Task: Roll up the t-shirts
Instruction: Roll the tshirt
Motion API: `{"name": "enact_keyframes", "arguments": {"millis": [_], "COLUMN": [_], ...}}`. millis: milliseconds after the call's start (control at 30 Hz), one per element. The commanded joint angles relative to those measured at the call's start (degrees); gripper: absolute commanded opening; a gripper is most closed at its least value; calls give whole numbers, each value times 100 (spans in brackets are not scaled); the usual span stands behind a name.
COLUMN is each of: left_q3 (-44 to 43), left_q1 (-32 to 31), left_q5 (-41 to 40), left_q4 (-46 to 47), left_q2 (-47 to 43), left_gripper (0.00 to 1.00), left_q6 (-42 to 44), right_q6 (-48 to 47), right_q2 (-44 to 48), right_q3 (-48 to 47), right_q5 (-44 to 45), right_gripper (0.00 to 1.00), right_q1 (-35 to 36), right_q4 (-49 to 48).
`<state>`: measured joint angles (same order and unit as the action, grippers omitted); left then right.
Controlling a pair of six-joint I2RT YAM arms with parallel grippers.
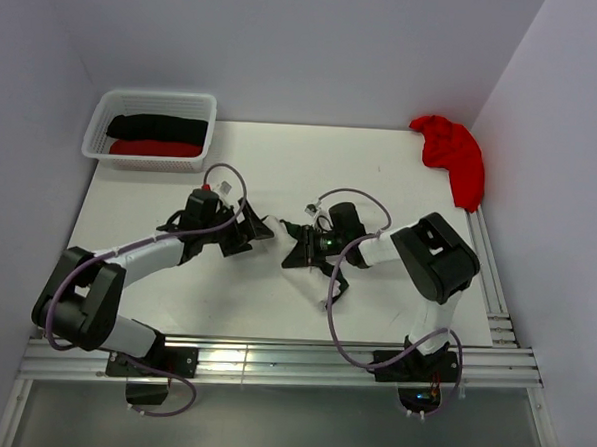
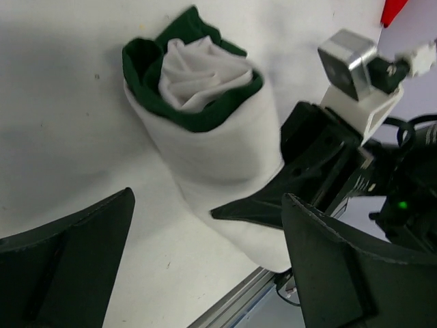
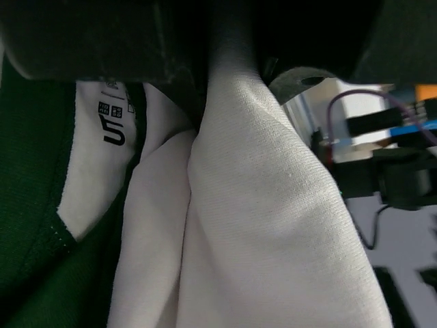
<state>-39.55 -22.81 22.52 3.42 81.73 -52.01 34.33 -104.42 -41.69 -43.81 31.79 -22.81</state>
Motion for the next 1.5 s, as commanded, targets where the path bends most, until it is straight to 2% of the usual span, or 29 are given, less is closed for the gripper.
{"name": "enact_keyframes", "arguments": {"millis": [0,133,467,800,900,1033,1067,1167,1267,1300,1400,1467], "left_q3": [289,413,-299,376,606,598,563,431,396,317,194,150], "left_q1": [-136,-338,-602,-620,-628,-637,-646,-690,-708,-708,-716,-725], "left_q5": [-2,-142,-844,-889,-995,-1022,-1039,-1153,-1267,-1294,-1408,-1452], "left_q4": [1010,1590,1398,2952,3428,3762,3762,3657,3543,3325,2955,2805], "left_q2": [26,351,1590,2013,2039,2145,2197,2242,2215,2215,2172,2154], "left_gripper": [95,95,94,91,87,70,61,53,47,47,46,47], "left_q6": [-221,-284,-266,-766,-890,-899,-881,-802,-793,-741,-600,-521], "right_q6": [442,461,311,460,461,338,320,276,206,93,-240,-592], "right_q2": [-508,-781,-852,-966,-940,-861,-826,-764,-581,-492,-1,490], "right_q3": [328,337,223,205,232,258,249,232,275,293,328,293], "right_q5": [-927,-1077,-1120,-1375,-1419,-1446,-1446,-1463,-1385,-1306,-955,-517], "right_gripper": [0,0,0,0,0,0,0,8,38,52,66,68], "right_q1": [-129,-252,-331,-384,-393,-393,-393,-393,-393,-393,-384,-375], "right_q4": [-723,-822,-374,-435,-461,-374,-321,-294,-190,-93,433,1037]}}
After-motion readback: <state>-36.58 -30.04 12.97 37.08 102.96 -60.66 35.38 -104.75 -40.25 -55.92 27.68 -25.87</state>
